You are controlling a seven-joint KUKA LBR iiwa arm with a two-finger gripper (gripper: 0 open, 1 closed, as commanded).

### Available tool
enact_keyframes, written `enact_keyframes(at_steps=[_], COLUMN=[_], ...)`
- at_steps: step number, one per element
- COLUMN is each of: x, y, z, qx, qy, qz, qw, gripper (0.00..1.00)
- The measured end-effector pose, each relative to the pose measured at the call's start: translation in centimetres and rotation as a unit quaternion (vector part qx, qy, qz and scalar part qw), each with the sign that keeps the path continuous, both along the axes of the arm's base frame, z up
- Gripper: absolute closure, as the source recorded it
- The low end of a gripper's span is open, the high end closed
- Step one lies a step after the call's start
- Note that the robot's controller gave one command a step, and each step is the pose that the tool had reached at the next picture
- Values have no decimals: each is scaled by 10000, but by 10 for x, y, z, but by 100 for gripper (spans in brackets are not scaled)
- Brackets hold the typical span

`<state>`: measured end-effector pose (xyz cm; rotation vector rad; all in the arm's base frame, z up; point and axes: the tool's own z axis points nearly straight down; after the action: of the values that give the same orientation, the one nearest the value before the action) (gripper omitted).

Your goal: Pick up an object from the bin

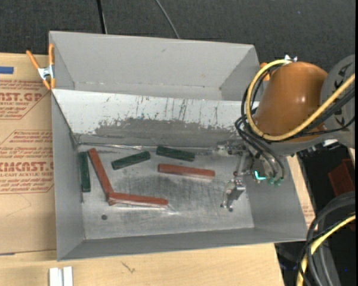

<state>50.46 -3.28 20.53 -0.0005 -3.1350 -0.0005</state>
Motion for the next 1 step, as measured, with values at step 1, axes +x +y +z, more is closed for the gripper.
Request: enact_keyframes(at_steps=[1], x=[2], y=[0], z=[3], qx=[-4], qy=[-38], qz=[3], qw=[10000], gripper=[0])
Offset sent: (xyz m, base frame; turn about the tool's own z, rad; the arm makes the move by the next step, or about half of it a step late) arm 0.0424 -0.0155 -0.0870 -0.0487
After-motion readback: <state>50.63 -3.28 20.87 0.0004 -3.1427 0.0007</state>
